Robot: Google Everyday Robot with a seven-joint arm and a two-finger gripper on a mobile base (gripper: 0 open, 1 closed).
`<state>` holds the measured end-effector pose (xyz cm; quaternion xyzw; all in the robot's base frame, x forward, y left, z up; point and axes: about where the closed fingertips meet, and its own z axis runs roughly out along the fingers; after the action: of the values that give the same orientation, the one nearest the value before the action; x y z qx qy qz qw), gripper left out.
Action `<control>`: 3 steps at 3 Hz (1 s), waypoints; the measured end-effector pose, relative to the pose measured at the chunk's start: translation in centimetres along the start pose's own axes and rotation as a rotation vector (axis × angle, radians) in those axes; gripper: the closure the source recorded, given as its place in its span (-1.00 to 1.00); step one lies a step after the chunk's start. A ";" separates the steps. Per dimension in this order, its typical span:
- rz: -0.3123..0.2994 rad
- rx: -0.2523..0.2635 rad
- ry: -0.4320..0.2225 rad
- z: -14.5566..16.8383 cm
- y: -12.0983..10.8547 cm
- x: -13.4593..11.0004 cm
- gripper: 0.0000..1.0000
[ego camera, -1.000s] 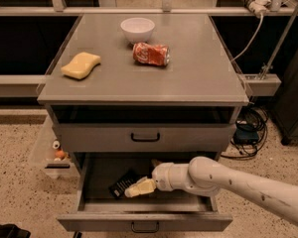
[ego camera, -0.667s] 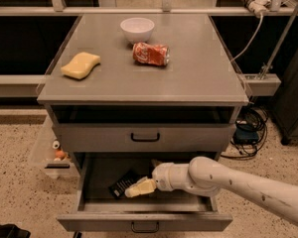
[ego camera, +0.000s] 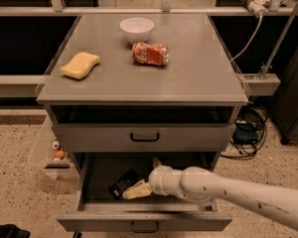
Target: Pick rxbar chocolate from middle drawer and place on counter
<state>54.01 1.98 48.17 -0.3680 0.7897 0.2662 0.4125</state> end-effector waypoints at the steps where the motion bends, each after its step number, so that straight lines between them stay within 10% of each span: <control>1: -0.103 0.043 0.013 3.6 -0.9 0.5 -1.00; 3: -0.077 0.009 -0.014 5.9 0.2 0.3 -1.00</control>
Offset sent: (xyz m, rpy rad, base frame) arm 0.0189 0.0156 -0.0202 -0.0631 -0.0725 0.0133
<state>56.41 6.32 44.91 -0.3943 0.7733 0.2491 0.4296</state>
